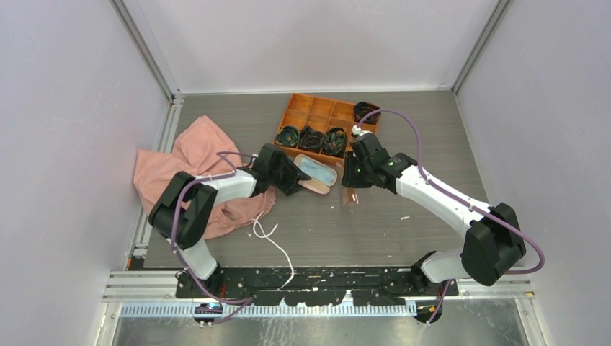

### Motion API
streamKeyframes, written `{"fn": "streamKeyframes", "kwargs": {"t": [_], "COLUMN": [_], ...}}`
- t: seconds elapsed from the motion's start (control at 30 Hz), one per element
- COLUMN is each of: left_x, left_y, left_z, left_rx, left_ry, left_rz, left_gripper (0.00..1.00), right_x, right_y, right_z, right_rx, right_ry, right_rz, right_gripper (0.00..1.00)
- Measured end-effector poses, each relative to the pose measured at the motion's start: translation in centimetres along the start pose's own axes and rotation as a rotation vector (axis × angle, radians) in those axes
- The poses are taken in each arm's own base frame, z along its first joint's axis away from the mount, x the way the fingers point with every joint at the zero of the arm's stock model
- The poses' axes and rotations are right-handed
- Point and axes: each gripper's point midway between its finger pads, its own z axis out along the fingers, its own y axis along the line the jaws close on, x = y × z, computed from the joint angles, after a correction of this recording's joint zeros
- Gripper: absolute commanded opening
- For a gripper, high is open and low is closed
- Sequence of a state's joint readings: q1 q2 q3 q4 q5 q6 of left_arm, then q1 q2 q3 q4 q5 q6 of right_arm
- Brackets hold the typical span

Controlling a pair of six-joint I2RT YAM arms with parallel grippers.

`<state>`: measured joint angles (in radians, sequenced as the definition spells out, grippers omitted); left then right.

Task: Organize the sunglasses
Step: Adjust the sunglasses case at the center of the board, then place the sunglasses in the sunglasses case.

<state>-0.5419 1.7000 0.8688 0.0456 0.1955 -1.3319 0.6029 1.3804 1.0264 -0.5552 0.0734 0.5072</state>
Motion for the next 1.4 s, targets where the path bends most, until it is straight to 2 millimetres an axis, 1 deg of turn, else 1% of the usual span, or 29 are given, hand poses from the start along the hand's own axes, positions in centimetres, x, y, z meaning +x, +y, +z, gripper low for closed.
{"fn": "streamKeyframes", "kwargs": {"t": [0.13,0.27,0.43,0.57,0.67,0.77,0.87,0.97,1.13,1.23,1.33,1.4], "left_x": [0.0,0.2,0.3,0.6,0.9,1.4,2.0,2.7,3.2,3.4,3.7,3.9], "left_y": [0.4,1.2,1.5,1.0,0.9,1.0,0.7,-0.1,-1.3,-1.1,-0.1,0.4], "left_z": [0.4,1.3,1.5,1.3,0.8,-0.3,-1.6,-2.9,-4.5,-4.9,-5.4,-5.6], "left_rx": [-0.017,-0.043,-0.050,-0.048,-0.063,-0.096,-0.103,-0.092,-0.084,-0.095,-0.128,-0.146], "left_ry": [0.004,0.021,0.031,0.058,0.085,0.130,0.179,0.239,0.306,0.325,0.353,0.367], "left_rz": [0.002,0.003,0.015,0.060,0.106,0.178,0.245,0.313,0.408,0.433,0.448,0.451], "left_gripper": [0.33,0.26,0.24,0.24,0.24,0.24,0.25,0.25,0.27,0.27,0.28,0.28], "right_x": [0.0,0.2,0.5,0.7,0.8,0.9,1.0,1.5,2.8,3.4,3.9,3.9], "right_y": [0.0,-0.1,-0.3,-0.3,-0.2,0.1,1.0,2.2,4.2,5.4,6.6,7.0], "right_z": [0.0,0.1,0.2,0.3,0.2,0.1,-0.3,-0.4,0.0,0.7,1.4,1.8], "right_rx": [0.000,0.002,0.006,0.007,-0.001,-0.018,-0.058,-0.098,-0.128,-0.133,-0.128,-0.120], "right_ry": [0.001,0.006,0.012,0.017,0.022,0.025,0.024,0.033,0.074,0.101,0.118,0.118], "right_rz": [0.000,0.000,-0.001,-0.001,-0.001,-0.001,-0.005,-0.016,-0.052,-0.071,-0.083,-0.081], "right_gripper": [0.25,0.25,0.24,0.24,0.24,0.24,0.24,0.25,0.25,0.25,0.25,0.25]}}
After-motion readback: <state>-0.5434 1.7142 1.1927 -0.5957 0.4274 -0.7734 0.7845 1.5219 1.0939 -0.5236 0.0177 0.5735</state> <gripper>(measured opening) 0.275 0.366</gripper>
